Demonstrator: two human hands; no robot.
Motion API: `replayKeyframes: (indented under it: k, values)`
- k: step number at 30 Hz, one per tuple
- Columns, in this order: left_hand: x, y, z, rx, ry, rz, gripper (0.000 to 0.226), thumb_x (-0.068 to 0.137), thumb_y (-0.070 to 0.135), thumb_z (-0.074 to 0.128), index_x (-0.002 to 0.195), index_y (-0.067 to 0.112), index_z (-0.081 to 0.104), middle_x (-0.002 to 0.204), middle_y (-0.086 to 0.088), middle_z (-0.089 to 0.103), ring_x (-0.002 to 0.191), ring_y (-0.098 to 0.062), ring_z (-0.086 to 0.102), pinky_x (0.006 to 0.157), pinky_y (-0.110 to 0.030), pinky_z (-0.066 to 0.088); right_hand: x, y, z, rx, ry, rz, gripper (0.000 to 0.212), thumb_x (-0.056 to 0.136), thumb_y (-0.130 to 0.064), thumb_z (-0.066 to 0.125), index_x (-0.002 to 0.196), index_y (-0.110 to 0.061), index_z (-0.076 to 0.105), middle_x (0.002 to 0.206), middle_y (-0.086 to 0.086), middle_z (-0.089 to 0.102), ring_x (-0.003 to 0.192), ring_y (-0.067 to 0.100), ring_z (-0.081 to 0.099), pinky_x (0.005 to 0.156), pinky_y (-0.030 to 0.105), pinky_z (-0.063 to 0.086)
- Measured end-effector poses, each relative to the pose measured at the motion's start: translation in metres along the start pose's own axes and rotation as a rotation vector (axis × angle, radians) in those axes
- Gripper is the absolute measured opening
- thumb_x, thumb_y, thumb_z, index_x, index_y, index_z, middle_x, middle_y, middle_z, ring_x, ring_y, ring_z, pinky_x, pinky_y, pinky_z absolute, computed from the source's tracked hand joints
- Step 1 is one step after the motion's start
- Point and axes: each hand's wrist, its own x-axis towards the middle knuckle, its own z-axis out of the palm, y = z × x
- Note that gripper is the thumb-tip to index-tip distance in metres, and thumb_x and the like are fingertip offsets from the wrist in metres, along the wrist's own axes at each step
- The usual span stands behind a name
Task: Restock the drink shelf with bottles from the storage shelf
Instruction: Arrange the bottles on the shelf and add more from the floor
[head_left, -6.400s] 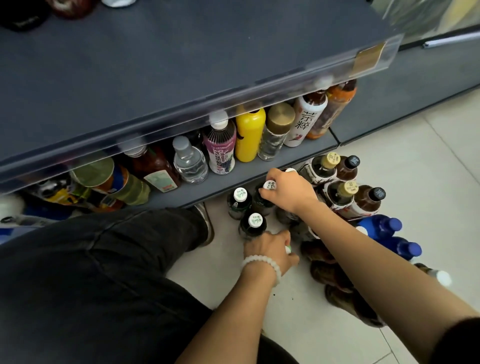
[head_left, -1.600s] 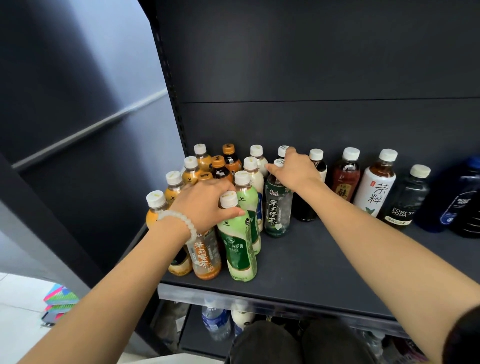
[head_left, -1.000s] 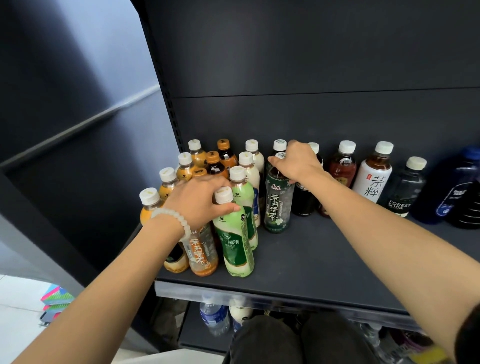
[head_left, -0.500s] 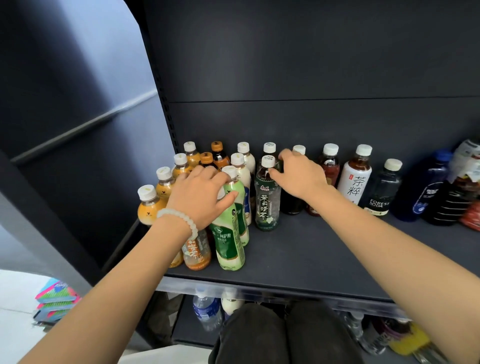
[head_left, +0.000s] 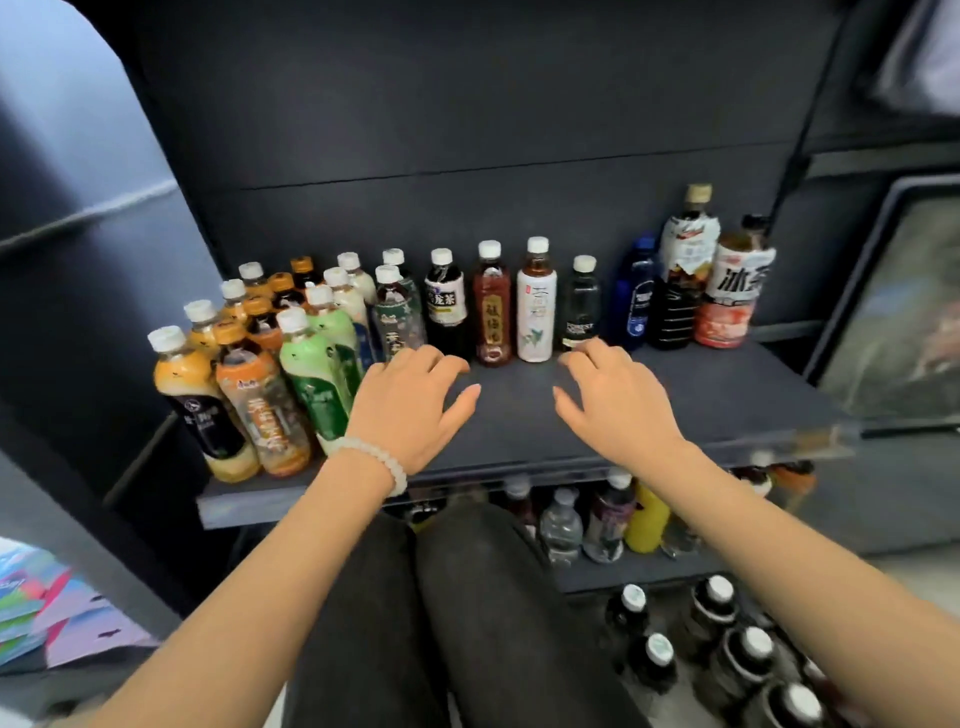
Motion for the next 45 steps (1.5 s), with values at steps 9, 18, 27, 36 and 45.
replayKeyframes:
  k: [9,18,27,36,45]
  values:
    - [-0.030,0.130,0.064,-0.131,-0.125,0.147,0.040,0.098,0.045,0.035,0.129,0.025,0.049,0.124,0.002,0.054,0.114,-0.021,0.050,0.082,-0.034,0.040,-0.153,0.070,0.000,-0.014,-0.067,0.248,0.028,0.082,-0.026,0.064,0.100,-0.005,0.065,0.097,0.012,0.062,0.082,0.035,0.061,0.059,0.039,0.051]
    - [-0.046,0.193,0.171,-0.294,-0.402,0.015,0.036,0.097,0.043,0.036,0.124,0.024,0.051,0.122,-0.001,0.055,0.117,-0.024,0.048,0.089,-0.039,0.043,-0.250,0.099,0.064,0.121,-0.306,0.541,0.033,0.091,-0.035,0.051,0.109,-0.009,0.058,0.107,0.009,0.055,0.098,0.032,0.056,0.069,0.041,0.049]
    - [-0.044,0.207,0.274,-0.208,-0.691,-0.061,0.042,0.096,0.048,0.035,0.130,0.025,0.044,0.130,-0.006,0.052,0.122,-0.029,0.046,0.091,-0.040,0.040,-0.278,0.084,0.155,0.217,-0.706,0.598,0.046,0.091,-0.051,0.044,0.123,-0.018,0.048,0.122,0.003,0.051,0.112,0.027,0.053,0.081,0.039,0.047]
    - [-0.025,0.220,0.331,-0.317,-0.915,-0.084,0.045,0.092,0.056,0.041,0.122,0.023,0.044,0.122,-0.009,0.059,0.112,-0.034,0.054,0.083,-0.039,0.043,-0.263,0.079,0.206,0.266,-0.823,0.617,0.043,0.088,-0.050,0.050,0.112,-0.015,0.045,0.111,0.005,0.061,0.099,0.029,0.061,0.069,0.036,0.045]
    - [-0.030,0.218,0.331,-0.420,-0.849,-0.135,0.025,0.089,0.043,0.050,0.099,0.021,0.043,0.102,-0.010,0.061,0.093,-0.035,0.057,0.067,-0.035,0.040,-0.259,0.076,0.202,0.303,-0.785,0.632,0.034,0.090,-0.042,0.051,0.102,-0.012,0.042,0.103,0.008,0.062,0.094,0.033,0.059,0.063,0.035,0.038]
